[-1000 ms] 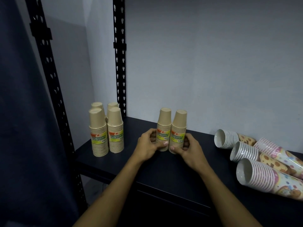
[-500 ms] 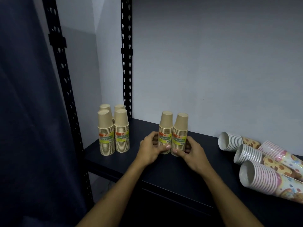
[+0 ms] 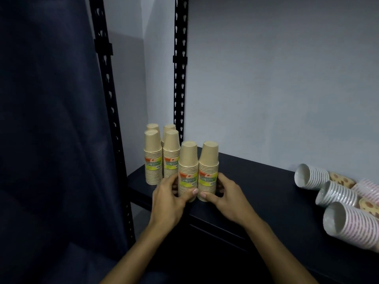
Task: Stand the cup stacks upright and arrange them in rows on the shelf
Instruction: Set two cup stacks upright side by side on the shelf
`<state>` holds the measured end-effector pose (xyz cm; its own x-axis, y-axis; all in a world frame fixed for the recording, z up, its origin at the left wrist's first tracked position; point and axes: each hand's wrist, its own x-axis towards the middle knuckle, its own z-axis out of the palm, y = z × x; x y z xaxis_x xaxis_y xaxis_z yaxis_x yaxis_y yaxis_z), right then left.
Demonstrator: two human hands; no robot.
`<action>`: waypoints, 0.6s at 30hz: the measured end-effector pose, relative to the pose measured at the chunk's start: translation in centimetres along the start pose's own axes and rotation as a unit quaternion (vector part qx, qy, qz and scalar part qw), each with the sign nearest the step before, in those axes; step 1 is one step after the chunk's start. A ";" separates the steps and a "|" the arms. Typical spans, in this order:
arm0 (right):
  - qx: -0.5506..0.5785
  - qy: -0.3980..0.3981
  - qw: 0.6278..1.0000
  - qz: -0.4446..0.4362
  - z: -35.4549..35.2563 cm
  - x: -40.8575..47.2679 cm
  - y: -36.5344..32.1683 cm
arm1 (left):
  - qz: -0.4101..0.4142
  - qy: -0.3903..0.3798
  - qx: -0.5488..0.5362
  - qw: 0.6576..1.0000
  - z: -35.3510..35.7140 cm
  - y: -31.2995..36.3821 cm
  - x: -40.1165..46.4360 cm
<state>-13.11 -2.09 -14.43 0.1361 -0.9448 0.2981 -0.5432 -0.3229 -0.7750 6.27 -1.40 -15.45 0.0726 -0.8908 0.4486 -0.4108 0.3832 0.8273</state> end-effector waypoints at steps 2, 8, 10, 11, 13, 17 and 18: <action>0.003 -0.012 1.000 -0.007 1.1 0.4 -0.7 | -0.008 0.017 0.012 1.000 -1.3 -0.3 -0.1; -0.002 -0.049 0.999 -0.008 3.6 2.6 -2.5 | -0.008 0.051 0.058 0.997 -4.4 -1.3 0.3; 0.002 -0.041 0.999 -0.007 4.3 2.9 -2.9 | -0.007 0.068 0.051 0.996 -4.8 -1.6 0.2; 0.012 -0.031 0.999 -0.003 4.7 2.9 -3.0 | -0.007 0.080 0.046 0.996 -4.9 -1.7 0.2; 0.034 -0.012 0.999 0.004 5.1 2.8 -2.7 | -0.008 0.096 0.038 0.995 -4.9 -1.8 0.1; 0.032 -0.009 0.999 0.001 5.4 2.8 -2.4 | -0.003 0.108 0.031 0.994 -4.5 -2.3 0.1; 0.034 -0.009 0.999 -0.002 5.3 2.8 -2.5 | 0.000 0.110 0.030 0.994 -4.5 -2.5 0.1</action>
<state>-6.93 -4.21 -14.62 0.1526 -0.9441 0.2922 -0.4855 -0.3292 -0.8099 11.38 -1.34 -15.92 0.2663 -0.8137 0.5167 -0.4645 0.3614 0.8085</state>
